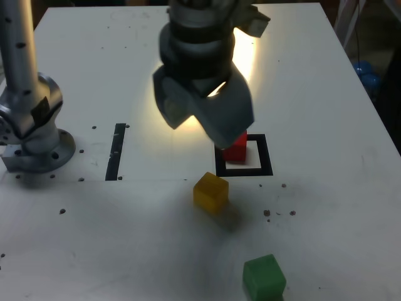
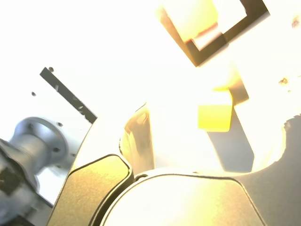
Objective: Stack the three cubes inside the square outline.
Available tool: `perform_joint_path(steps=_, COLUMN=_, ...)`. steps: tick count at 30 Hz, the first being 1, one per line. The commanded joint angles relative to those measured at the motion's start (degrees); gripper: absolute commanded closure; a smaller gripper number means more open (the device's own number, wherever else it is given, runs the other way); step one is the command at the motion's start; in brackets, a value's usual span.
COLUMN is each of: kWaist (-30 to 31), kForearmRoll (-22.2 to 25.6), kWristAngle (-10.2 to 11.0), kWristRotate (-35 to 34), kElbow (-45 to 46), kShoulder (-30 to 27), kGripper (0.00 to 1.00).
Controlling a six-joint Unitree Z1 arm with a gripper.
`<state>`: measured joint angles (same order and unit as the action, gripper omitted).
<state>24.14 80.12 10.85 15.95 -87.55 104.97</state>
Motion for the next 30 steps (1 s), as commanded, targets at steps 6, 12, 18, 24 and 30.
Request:
perform_joint_path(steps=6, kWaist=2.0, kForearmRoll=-13.0, kWristAngle=-0.1, kWristRotate=-1.8, kElbow=13.6, kShoulder=1.9, kGripper=0.07)
perform_joint_path(steps=12, kWaist=2.5, kForearmRoll=-16.9, kWristAngle=-0.6, kWristRotate=-2.9, kElbow=15.6, kShoulder=1.6, kGripper=0.07)
perform_joint_path(steps=18, kWaist=2.5, kForearmRoll=-16.5, kWristAngle=-1.5, kWristRotate=-5.4, kElbow=15.6, kShoulder=2.0, kGripper=0.08)
perform_joint_path(steps=24, kWaist=3.1, kForearmRoll=-17.0, kWristAngle=-3.7, kWristRotate=-8.3, kElbow=15.7, kShoulder=2.9, kGripper=0.10)
perform_joint_path(steps=30, kWaist=4.7, kForearmRoll=-18.0, kWristAngle=-3.2, kWristRotate=-12.6, kElbow=15.4, kShoulder=4.6, kGripper=0.12)
